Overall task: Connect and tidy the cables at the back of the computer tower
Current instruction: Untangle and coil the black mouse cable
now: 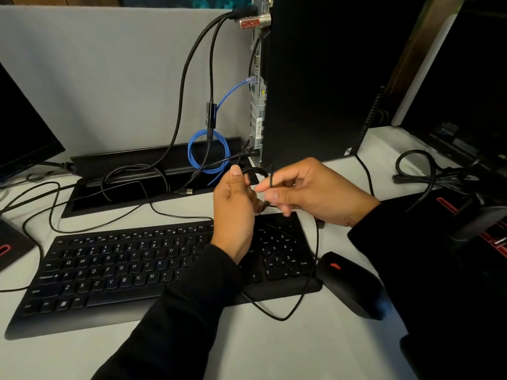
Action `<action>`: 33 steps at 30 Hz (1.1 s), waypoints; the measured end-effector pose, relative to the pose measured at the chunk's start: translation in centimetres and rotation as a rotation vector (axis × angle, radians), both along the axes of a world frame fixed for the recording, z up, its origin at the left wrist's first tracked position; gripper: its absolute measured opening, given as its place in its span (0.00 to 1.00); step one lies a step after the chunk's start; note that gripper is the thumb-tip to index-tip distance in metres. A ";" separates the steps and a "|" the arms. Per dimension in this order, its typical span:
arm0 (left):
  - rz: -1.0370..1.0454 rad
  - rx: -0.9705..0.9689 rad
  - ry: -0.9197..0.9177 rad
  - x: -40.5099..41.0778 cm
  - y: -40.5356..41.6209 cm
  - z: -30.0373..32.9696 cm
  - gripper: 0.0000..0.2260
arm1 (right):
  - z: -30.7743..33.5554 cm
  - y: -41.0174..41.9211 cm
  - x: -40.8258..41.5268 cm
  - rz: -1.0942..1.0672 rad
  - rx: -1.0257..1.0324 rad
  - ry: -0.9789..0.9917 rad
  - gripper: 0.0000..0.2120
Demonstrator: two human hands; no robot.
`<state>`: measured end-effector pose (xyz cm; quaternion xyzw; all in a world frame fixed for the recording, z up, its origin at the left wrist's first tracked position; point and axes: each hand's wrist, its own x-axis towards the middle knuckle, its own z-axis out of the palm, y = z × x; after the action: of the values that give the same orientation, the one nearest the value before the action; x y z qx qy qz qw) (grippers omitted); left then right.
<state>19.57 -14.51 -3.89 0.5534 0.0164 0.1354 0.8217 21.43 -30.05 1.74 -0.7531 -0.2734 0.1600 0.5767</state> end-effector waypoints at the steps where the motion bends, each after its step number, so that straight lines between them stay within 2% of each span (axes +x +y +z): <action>1: -0.020 -0.024 -0.005 0.0 -0.2 -0.1 0.20 | -0.3 0.6 0.0 -0.047 0.043 -0.002 0.10; 5: -0.063 -0.047 0.001 -0.1 -0.5 -0.3 0.19 | -1.3 1.5 0.1 -0.255 0.041 -0.081 0.04; 8: -0.097 -0.086 0.051 -0.1 -0.3 0.1 0.17 | -2.1 1.4 0.4 -0.424 -0.158 -0.431 0.06; 9: -0.122 -0.125 0.076 -0.2 -0.1 0.2 0.17 | -2.4 1.4 0.4 -0.453 -0.175 -0.470 0.07; 12: -0.215 -0.270 0.106 -0.5 -0.1 0.8 0.17 | -2.6 1.7 0.2 -0.395 -0.090 -0.395 0.09; 14: -0.238 -0.300 0.107 -0.7 -0.1 1.0 0.17 | -2.6 1.8 0.0 -0.367 -0.062 -0.346 0.12; 16: -0.249 -0.283 0.104 -0.7 -0.1 1.1 0.17 | -2.4 1.8 0.1 -0.403 -0.092 -0.312 0.13; 19: -0.276 -0.158 0.054 -0.6 0.0 0.9 0.17 | -2.3 1.4 0.5 -0.535 -0.160 -0.181 0.18; 23: -0.299 -0.121 0.061 -0.6 -0.3 1.0 0.17 | -2.1 1.7 0.2 -0.552 -0.230 -0.274 0.10; 27: -0.298 -0.125 0.079 -0.6 -0.1 1.5 0.19 | -2.4 1.2 0.6 -0.372 0.095 -0.083 0.12; 30: -0.320 -0.283 0.123 -0.6 0.1 1.7 0.18 | -2.6 0.6 0.8 -0.252 0.280 0.067 0.10; 33: -0.368 -0.480 0.184 -0.5 0.0 1.5 0.17 | -3.1 0.0 1.1 -0.191 0.392 0.129 0.10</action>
<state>19.10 -14.49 -2.41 0.3472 0.0218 -0.0738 0.9346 22.55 -30.02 -1.36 -0.6374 -0.1892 0.0964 0.7407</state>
